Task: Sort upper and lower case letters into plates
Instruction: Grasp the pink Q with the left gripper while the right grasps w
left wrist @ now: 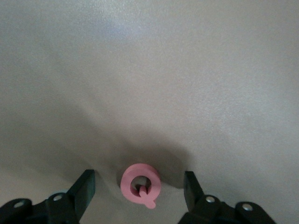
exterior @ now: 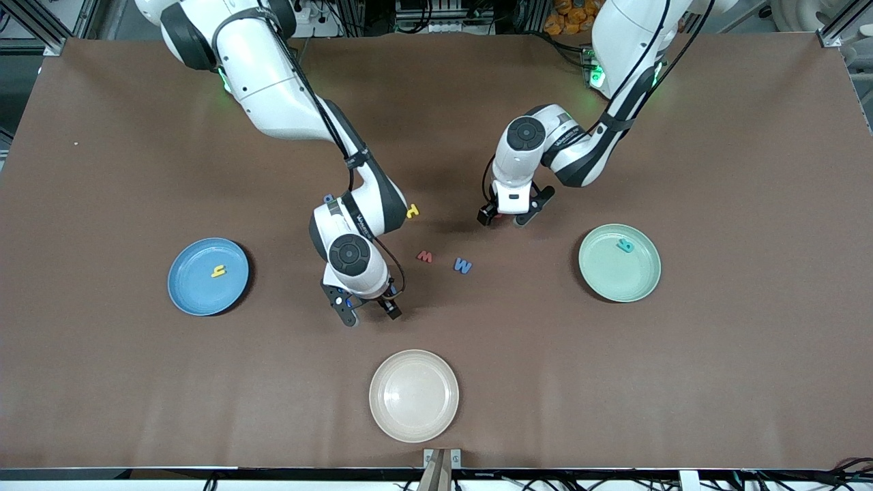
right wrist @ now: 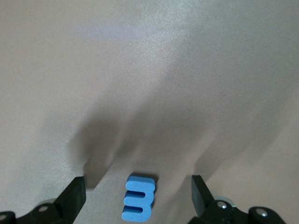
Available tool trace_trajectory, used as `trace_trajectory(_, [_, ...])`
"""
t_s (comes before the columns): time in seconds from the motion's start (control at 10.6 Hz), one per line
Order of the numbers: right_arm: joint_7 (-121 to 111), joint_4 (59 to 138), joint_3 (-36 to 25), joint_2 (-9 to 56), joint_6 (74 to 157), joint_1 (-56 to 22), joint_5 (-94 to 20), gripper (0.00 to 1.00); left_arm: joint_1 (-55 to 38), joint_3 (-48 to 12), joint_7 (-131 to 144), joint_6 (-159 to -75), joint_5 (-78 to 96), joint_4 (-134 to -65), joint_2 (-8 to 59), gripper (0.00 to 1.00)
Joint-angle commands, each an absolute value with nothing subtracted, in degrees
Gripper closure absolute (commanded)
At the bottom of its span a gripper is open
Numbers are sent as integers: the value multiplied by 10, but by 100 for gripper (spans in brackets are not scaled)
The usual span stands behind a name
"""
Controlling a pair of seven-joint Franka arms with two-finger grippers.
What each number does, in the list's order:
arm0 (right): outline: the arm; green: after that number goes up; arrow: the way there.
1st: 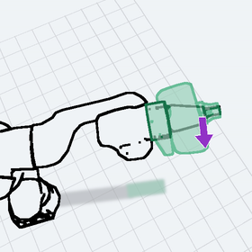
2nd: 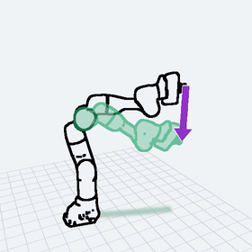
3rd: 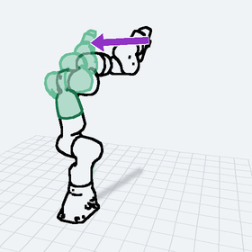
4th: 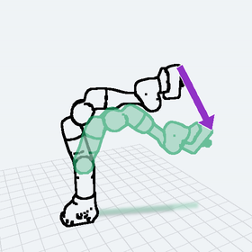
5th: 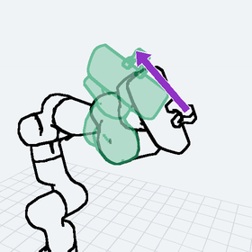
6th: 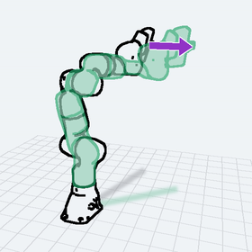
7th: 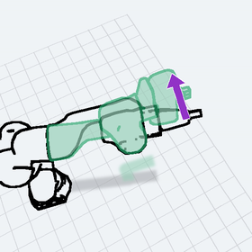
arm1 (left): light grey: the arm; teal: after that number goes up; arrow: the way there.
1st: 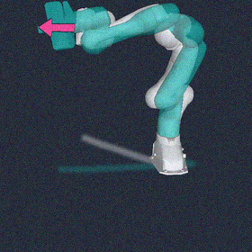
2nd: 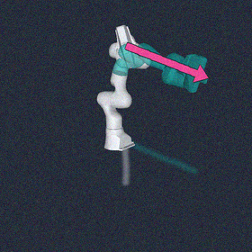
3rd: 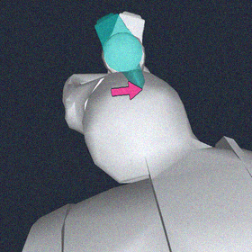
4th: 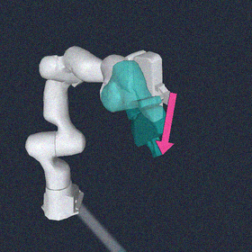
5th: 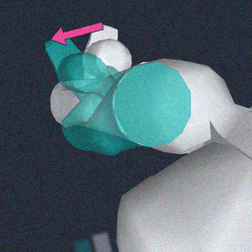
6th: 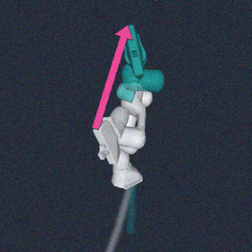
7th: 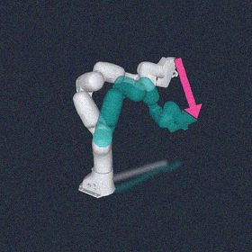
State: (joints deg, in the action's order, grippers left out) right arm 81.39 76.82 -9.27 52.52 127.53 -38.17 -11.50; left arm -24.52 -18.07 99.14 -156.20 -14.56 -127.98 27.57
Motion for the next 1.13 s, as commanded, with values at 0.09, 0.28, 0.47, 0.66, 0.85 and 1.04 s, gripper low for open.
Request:
trace_trajectory(0.09, [826, 769, -100, 520, 1272, -389, -122, 0, -246, -181, 1013, -1577, -165, -1282, 279, 37])
trace_trajectory(0.28, [826, 769, -100, 519, 1272, -389, -122, 0, -245, -181, 1013, -1577, -165, -1282, 279, 46])
trace_trajectory(0.47, [826, 769, -100, 519, 1272, -390, -122, 25, -245, -181, 1013, -1577, -165, -1282, 279, 54])
trace_trajectory(0.66, [837, 769, -100, 519, 1273, -396, -122, 85, -244, -181, 1013, -1577, -165, -1282, 278, 61])
trace_trajectory(0.85, [832, 769, -100, 514, 1274, -402, -121, 100, -239, -182, 1006, -1574, -166, -1282, 273, 62])
trace_trajectory(1.04, [828, 769, -99, 510, 1274, -403, -117, 100, -236, -182, 1003, -1563, -166, -1281, 262, 62])
